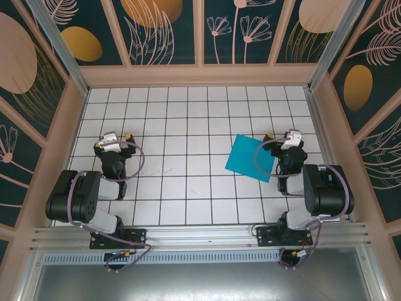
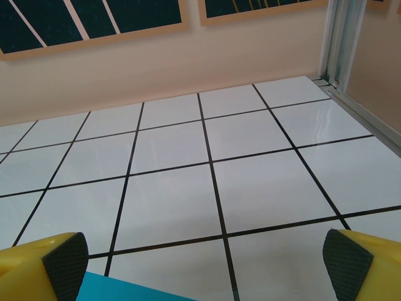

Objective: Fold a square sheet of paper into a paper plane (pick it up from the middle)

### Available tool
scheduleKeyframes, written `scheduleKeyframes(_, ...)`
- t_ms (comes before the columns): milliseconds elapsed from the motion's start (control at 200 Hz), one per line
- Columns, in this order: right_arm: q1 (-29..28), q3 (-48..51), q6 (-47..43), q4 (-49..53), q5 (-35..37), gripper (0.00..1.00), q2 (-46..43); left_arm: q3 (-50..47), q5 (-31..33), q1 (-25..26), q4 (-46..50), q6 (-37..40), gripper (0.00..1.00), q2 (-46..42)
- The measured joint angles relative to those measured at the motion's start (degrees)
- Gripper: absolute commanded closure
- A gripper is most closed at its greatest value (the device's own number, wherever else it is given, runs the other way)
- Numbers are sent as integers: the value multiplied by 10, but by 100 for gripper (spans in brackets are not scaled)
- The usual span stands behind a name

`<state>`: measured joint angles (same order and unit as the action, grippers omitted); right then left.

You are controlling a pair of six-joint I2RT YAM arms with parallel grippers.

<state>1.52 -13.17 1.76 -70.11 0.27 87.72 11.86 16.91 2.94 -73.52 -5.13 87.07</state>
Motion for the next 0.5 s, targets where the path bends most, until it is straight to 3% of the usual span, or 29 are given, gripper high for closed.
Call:
scheduleKeyframes(95,0,-1,-2,14,0,1,-8,0,0,0,8,0,1,-7)
scheduleKeyframes(320,-4,-110,20,240,2,1,-135,51,30,0,158,-23,2,-126)
scheduleKeyframes(500,-45,-264,91,451,7,1,-158,157,50,0,357,-133,1,-176)
